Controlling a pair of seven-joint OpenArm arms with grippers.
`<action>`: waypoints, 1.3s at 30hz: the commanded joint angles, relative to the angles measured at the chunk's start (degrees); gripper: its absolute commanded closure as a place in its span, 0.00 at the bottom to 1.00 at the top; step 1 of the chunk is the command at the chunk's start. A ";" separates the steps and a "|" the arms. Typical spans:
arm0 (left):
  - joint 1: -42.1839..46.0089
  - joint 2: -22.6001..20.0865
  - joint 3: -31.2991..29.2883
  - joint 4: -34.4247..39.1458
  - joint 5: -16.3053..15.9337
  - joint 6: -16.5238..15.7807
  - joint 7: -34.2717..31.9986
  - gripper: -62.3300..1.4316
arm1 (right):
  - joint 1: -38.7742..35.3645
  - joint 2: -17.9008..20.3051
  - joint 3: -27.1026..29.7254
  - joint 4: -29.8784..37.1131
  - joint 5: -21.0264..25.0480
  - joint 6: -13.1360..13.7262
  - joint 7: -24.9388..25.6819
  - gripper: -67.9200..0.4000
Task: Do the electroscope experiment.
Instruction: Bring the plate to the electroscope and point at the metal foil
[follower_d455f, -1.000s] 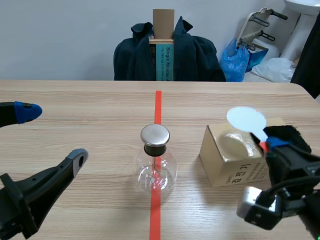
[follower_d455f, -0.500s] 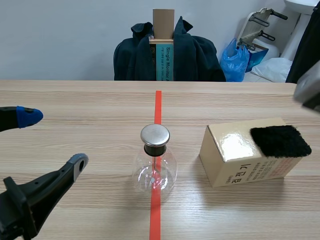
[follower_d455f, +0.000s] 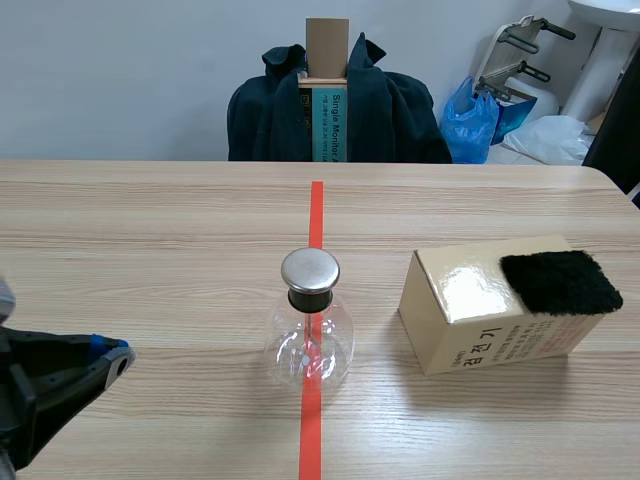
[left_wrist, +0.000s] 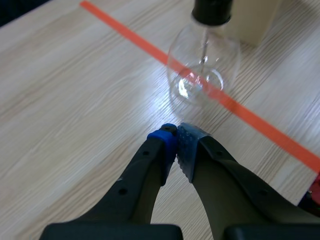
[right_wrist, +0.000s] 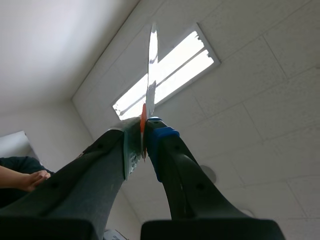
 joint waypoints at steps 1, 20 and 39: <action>-4.20 0.00 2.43 -2.51 -0.79 0.07 -2.01 0.93 | 0.81 0.42 0.96 0.72 1.01 -3.30 -0.50 0.98; -26.45 4.07 23.32 -25.88 2.47 -1.14 -13.00 0.93 | 0.81 -0.70 3.26 3.39 5.18 -3.30 -1.25 0.98; -29.24 7.93 24.70 -30.60 4.13 0.72 -14.34 0.93 | 11.98 -6.86 -23.74 -15.15 -2.14 3.91 8.48 0.98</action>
